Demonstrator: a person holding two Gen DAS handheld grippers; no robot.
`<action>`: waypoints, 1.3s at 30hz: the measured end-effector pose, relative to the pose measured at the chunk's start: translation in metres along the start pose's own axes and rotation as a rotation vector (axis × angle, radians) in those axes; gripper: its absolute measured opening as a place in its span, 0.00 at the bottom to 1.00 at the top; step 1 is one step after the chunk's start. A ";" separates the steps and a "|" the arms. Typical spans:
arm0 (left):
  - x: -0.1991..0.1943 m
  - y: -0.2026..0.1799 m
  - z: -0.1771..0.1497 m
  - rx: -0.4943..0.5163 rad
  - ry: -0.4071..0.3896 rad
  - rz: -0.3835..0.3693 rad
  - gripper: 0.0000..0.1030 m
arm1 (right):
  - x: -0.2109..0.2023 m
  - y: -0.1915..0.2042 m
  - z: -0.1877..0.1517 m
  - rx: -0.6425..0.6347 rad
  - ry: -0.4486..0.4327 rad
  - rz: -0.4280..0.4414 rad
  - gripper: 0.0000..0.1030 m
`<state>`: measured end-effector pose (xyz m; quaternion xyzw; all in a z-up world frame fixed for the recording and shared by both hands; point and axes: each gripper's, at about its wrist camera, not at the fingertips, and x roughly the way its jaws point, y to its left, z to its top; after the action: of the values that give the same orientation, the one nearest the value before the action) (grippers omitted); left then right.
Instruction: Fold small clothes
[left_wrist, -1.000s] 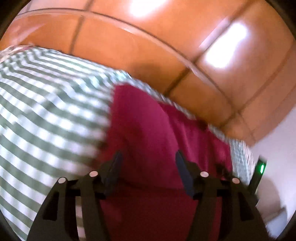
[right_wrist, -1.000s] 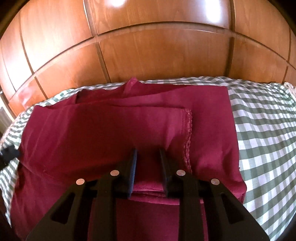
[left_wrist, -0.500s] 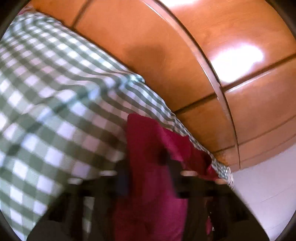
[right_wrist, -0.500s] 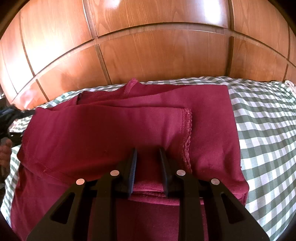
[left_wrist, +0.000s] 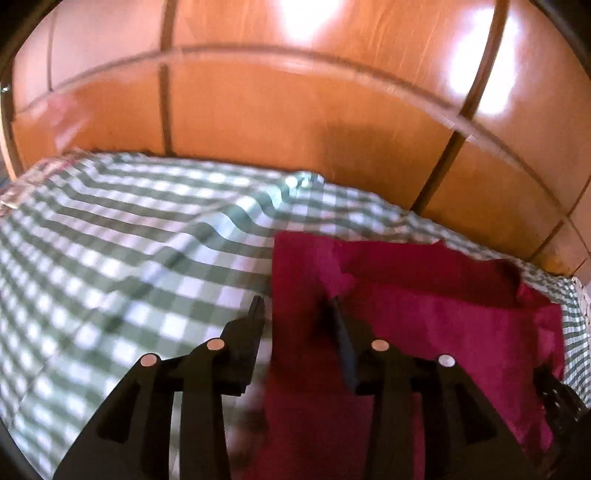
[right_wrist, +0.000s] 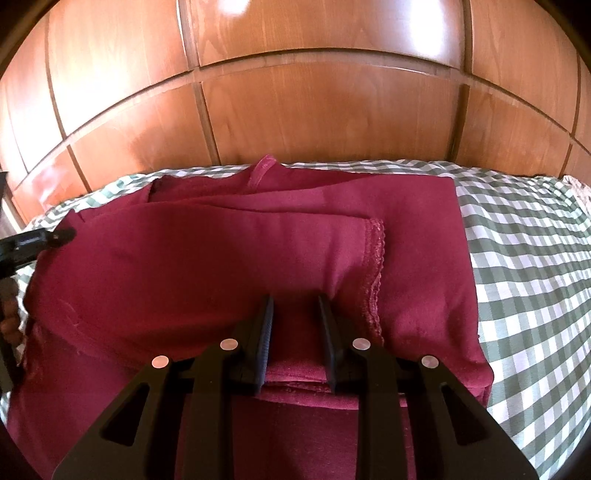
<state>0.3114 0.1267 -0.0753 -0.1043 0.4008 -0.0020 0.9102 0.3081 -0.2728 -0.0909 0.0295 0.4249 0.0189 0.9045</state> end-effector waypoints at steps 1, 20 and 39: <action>-0.014 -0.003 -0.005 0.009 -0.015 -0.028 0.34 | 0.000 0.000 0.000 0.000 0.000 0.002 0.22; -0.099 -0.029 -0.063 0.098 -0.055 0.031 0.61 | -0.001 -0.002 -0.001 0.016 -0.001 0.021 0.22; -0.160 -0.018 -0.120 0.075 -0.043 0.032 0.70 | -0.055 0.012 -0.022 -0.046 0.048 0.008 0.92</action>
<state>0.1168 0.1008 -0.0337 -0.0639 0.3824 -0.0002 0.9218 0.2560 -0.2629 -0.0617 0.0101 0.4459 0.0331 0.8944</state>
